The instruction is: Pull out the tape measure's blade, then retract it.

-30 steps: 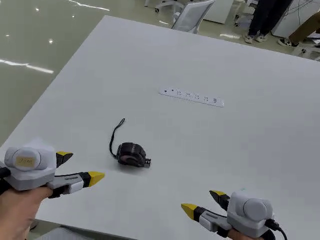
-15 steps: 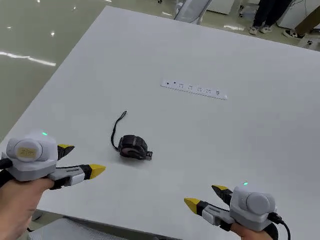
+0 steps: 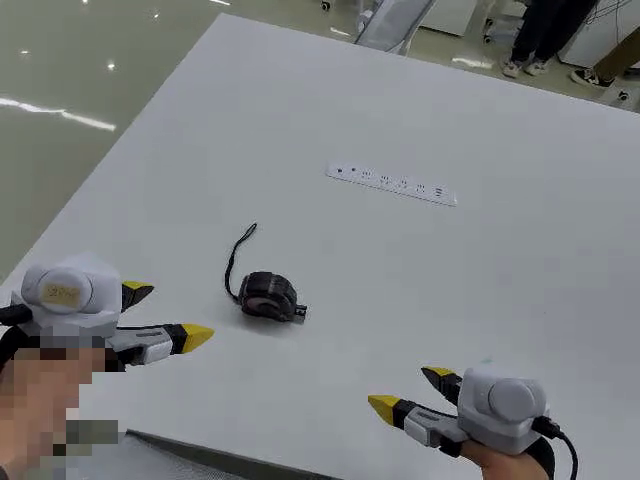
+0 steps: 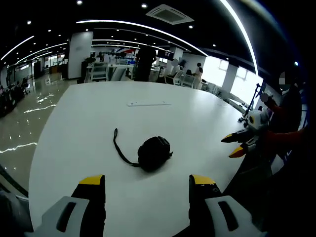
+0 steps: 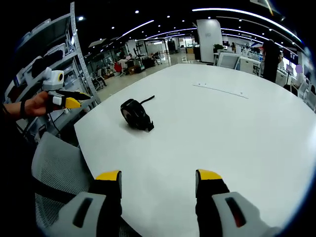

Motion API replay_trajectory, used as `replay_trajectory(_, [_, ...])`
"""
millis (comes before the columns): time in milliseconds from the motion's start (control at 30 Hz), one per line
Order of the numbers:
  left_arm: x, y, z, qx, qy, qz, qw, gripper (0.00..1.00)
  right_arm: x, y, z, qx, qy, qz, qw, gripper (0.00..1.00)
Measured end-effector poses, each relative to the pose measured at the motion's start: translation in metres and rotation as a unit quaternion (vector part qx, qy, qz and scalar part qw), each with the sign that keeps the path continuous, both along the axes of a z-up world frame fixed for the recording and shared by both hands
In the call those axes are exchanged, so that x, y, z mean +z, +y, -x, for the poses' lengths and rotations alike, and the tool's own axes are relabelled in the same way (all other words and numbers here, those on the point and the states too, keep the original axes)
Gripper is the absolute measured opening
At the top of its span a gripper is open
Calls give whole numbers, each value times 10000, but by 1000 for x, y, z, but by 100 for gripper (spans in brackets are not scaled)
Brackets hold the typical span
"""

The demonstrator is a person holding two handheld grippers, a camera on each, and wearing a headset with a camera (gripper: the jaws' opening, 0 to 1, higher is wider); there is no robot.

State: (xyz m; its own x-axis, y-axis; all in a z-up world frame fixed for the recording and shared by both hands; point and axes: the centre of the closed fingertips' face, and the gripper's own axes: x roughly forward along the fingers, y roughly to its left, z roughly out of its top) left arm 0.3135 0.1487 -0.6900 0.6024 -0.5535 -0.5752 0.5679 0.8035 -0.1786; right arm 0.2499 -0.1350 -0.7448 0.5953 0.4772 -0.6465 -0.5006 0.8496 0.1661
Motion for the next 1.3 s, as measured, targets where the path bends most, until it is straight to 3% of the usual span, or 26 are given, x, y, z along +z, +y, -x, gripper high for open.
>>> replay_trajectory(300, [-1,-2,-5,-68,8,-26,10000,66,0,2,-4,61,1,18,10000,61])
replay_trajectory(833, [-6,-17,-26,-418,61,-95,9991,66,-5,12,-19,275,62,119,9995,60])
replay_trajectory(1300, [-12,-32,-42,-879,57,-249,9958,66,-13,31,-36,669,102,272,9973,59])
